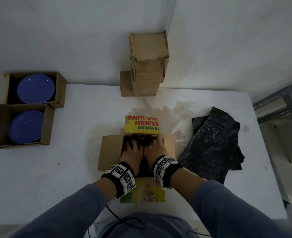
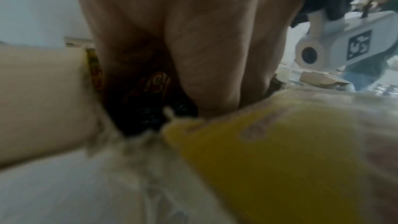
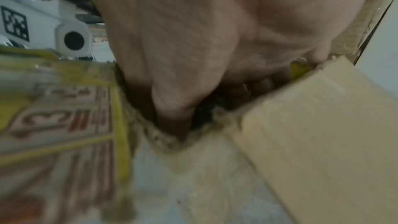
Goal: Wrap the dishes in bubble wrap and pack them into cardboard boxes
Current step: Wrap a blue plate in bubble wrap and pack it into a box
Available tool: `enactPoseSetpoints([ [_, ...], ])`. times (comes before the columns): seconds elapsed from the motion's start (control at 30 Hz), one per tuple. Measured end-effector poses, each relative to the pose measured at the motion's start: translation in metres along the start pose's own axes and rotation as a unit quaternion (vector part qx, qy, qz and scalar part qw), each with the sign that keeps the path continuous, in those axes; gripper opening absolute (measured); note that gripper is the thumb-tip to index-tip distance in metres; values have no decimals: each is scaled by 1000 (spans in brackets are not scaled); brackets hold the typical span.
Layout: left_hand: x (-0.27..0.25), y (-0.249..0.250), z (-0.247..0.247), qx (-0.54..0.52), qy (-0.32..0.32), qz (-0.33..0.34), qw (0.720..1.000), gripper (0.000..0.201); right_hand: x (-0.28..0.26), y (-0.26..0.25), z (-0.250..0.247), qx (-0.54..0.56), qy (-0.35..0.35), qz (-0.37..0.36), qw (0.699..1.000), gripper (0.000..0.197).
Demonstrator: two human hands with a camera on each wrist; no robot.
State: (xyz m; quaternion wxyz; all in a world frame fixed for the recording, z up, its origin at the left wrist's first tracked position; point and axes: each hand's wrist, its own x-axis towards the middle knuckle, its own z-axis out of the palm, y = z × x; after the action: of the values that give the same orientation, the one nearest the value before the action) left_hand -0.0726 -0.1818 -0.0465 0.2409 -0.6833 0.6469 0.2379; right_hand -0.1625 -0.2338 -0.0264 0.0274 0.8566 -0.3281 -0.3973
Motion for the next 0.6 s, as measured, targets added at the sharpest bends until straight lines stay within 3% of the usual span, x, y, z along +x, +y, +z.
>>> enactPoseSetpoints([
  [0.2,7,-8,1,-4,0,27,1000,99,6,-3,11,-25,31,2,999,37],
  [0.43,7,-8,-2,-65,-6,37,997,89,9,-6,12,-11,49,13,999,34],
  [0.6,3,-7,4,-31,15,33,999,86,9,-6,8,-6,34,11,999,32],
])
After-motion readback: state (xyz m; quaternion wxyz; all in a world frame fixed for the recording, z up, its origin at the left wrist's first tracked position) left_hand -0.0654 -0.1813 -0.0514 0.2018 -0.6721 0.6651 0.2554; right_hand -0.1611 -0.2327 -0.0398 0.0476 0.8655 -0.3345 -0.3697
